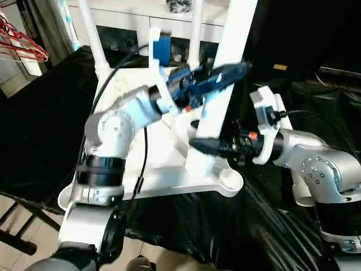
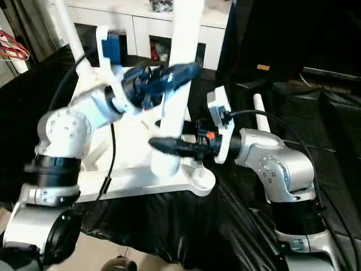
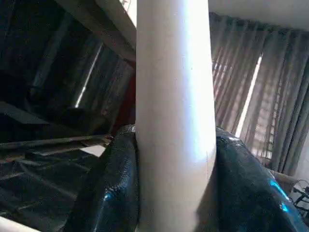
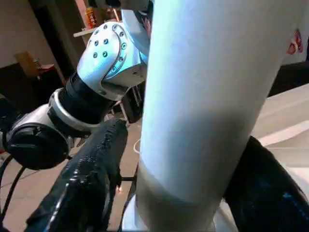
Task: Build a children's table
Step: Pick table leg
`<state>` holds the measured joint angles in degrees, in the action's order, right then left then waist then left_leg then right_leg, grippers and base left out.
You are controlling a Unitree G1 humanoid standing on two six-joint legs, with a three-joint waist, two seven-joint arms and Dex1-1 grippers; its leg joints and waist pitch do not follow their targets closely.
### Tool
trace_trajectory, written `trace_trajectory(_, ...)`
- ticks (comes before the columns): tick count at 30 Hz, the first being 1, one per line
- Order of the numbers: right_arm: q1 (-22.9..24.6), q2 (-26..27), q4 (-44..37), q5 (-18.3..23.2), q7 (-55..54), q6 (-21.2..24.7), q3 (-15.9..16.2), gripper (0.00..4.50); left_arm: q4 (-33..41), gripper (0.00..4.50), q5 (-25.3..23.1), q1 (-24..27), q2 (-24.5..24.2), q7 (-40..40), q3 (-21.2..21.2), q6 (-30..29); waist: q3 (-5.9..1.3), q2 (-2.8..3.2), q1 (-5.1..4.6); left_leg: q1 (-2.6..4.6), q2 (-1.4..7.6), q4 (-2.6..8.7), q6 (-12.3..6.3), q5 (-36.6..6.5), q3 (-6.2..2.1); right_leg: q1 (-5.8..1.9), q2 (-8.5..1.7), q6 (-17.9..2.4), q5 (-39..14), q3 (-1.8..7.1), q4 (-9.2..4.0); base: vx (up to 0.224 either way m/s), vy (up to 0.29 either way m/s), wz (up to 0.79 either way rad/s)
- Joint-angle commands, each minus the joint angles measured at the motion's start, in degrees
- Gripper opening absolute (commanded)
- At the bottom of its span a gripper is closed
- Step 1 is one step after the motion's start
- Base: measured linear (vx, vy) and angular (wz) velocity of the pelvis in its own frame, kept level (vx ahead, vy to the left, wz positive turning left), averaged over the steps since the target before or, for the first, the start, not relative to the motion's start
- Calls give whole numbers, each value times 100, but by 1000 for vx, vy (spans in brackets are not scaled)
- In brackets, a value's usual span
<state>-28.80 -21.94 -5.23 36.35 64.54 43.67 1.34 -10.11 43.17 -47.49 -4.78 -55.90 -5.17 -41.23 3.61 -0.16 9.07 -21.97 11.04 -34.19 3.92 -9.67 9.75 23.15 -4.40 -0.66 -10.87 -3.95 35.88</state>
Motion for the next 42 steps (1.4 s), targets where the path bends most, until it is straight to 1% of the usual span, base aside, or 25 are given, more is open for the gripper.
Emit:
trace_trajectory(1, -87, -47, -18, 119, 150, 99, 121, 263, 94, 182, 85, -47, 37, 36, 38, 2, -452, -92, 7, 71, 174, 336, -205, -606, -24, -341, -384, -1083, -871, 255, -408, 0, 0, 0)
trace_trajectory(4, -84, -71, -13, 168, 132, 112, 158, 238, 87, 182, 125, -60, 50, 48, 23, -3, -455, -92, 13, 68, 169, 330, -194, -606, -22, -344, -384, -1072, -886, 257, -410, 0, 0, 0)
trace_trajectory(5, -84, -71, -13, 168, 132, 112, 158, 238, 87, 182, 125, -60, 50, 48, 23, -3, -457, -92, 13, 66, 172, 332, -194, -597, -24, -345, -385, -1071, -869, 256, -408, 0, 0, 0)
trace_trajectory(7, -58, -66, -42, 190, 105, 130, 163, 223, 79, 182, 138, -66, 60, 60, 22, 3, -459, -90, 14, 66, 169, 327, -193, -575, -23, -344, -379, -1060, -837, 257, -407, 0, 0, 0)
trace_trajectory(8, -46, -64, -63, 198, 99, 141, 164, 206, 85, 182, 151, -61, 66, 67, 21, -2, -457, -81, 16, 65, 169, 329, -190, -582, -25, -344, -380, -1064, -844, 256, -406, 0, 0, 0)
trace_trajectory(11, -23, -34, -110, 227, 57, 177, 150, 195, 85, 182, 151, -49, 110, 108, -1, 2, -460, -78, 20, 66, 170, 328, -189, -594, -26, -347, -379, -1058, -869, 254, -411, 0, 0, 0)
trace_trajectory(12, -21, -27, -119, 232, 42, 180, 148, 193, 72, 182, 117, -51, 121, 160, -1, 35, -460, -74, 21, 66, 169, 326, -189, -589, -26, -344, -375, -1060, -855, 253, -410, 0, 0, 0)
trace_trajectory(13, -14, -11, -136, 234, 2, 175, 139, 192, -29, 182, -12, -86, 165, 376, -12, 135, -468, -76, 23, 65, 173, 323, -180, -577, -32, -350, -374, -1066, -785, 251, -399, 0, 0, 0)
trace_trajectory(14, -8, -4, -146, 231, -23, 170, 135, 191, -77, 238, -48, -101, 176, 459, -14, 155, -466, -74, 22, 64, 174, 324, -179, -580, -30, -348, -373, -1072, -768, 252, -398, 0, 0, 0)
trace_trajectory(15, -8, -4, -146, 231, -23, 170, 135, 191, -77, 238, -48, -101, 176, 459, -14, 155, -464, -78, 25, 64, 171, 323, -177, -591, -27, -350, -375, -1072, -783, 252, -406, 0, 0, 0)
trace_trajectory(16, -5, 21, -152, 197, -101, 139, 121, 191, -129, 252, -17, -113, 204, 522, -55, 144, -467, -75, 27, 61, 170, 322, -176, -572, -29, -352, -376, -1068, -777, 253, -403, 0, 0, 0)
trace_trajectory(18, -7, 89, -157, 114, -309, 64, 82, 191, -114, 257, -82, -88, 223, 649, -85, 252, -466, -81, 29, 64, 171, 325, -162, -569, -34, -346, -375, -1057, -765, 251, -407, 0, 0, 0)
trace_trajectory(20, -12, 112, -155, 85, -384, 40, 69, 191, -93, 281, -168, -71, 209, 697, -57, 327, -469, -80, 32, 64, 167, 323, -151, -573, -30, -352, -375, -1047, -771, 252, -406, 0, 0, 0)
trace_trajectory(21, -37, 193, -151, 17, -637, -12, 23, 191, -92, 289, -423, -43, 218, 981, -28, 534, -464, -70, 25, 67, 176, 332, -132, -595, -36, -344, -375, -1007, -813, 254, -413, 0, 0, 0)
trace_trajectory(22, -48, 224, -148, -13, -732, -31, 5, 191, -96, 291, -509, -36, 222, 1080, -22, 605, -462, -68, 23, 63, 184, 335, -107, -600, -43, -340, -377, -982, -822, 256, -413, 0, 0, 0)
trace_trajectory(24, -85, 321, -136, -119, -1049, -68, -50, 191, -85, 292, -779, -5, 220, 1411, 14, 789, -462, -70, 13, 70, 178, 344, -53, -638, -42, -342, -379, -923, -887, 252, -424, 0, 0, 0)
trace_trajectory(26, -93, 353, -133, -233, -1247, -105, -57, 191, -49, 292, -960, 21, 234, 1638, 37, 929, -469, -70, 12, 71, 178, 340, -20, -599, -43, -347, -376, -884, -823, 256, -412, 0, 0, 0)
trace_trajectory(28, -86, 378, -124, -378, -1486, -146, -35, 191, -1, 292, -1304, 58, 174, 1941, 209, 1079, -474, -76, 14, 72, 178, 338, -24, -542, -41, -340, -367, -860, -700, 260, -400, 0, 0, 0)
trace_trajectory(32, -72, 374, -124, -480, -1631, -155, 0, 191, 37, 292, -1531, 97, 169, 2158, 319, 1153, -473, -65, 16, 65, 171, 336, -21, -546, -40, -347, -372, -850, -685, 260, -394, 0, 0, 0)
trace_trajectory(34, -61, 391, -145, -514, -1718, -151, 10, 191, 66, 265, -1655, 131, 207, 2259, 375, 1255, -469, -70, 10, 65, 169, 337, -31, -560, -38, -346, -371, -849, -697, 261, -403, 0, 0, 0)
trace_trajectory(36, -54, 422, -179, -520, -1807, -150, 13, 190, 124, 258, -1627, 176, 267, 2260, 408, 1255, -470, -70, 7, 63, 172, 334, -26, -567, -36, -348, -377, -893, -680, 260, -395, 0, 0, 0)
trace_trajectory(37, -51, 431, -195, -520, -1834, -148, 20, 190, 151, 240, -1606, 194, 293, 2262, 413, 1273, -469, -56, 8, 63, 172, 333, -25, -586, -36, -345, -378, -914, -685, 260, -394, 0, 0, 0)
trace_trajectory(38, -48, 434, -206, -524, -1846, -150, 28, 190, 177, 227, -1558, 207, 314, 2243, 411, 1258, -467, -64, 1, 60, 167, 333, -36, -610, -35, -346, -371, -912, -706, 258, -401, 0, 0, 0)
trace_trajectory(41, -45, 442, -222, -557, -1876, -151, 42, 190, 248, 218, -1505, 238, 330, 2190, 446, 1277, -469, -54, -5, 68, 169, 334, -28, -623, -37, -338, -372, -917, -732, 259, -404, 0, 0, 0)
trace_trajectory(42, -49, 438, -221, -579, -1883, -159, 51, 190, 265, 213, -1466, 239, 340, 2177, 438, 1259, -467, -61, -11, 61, 166, 336, -23, -629, -37, -344, -368, -917, -723, 258, -403, 0, 0, 0)
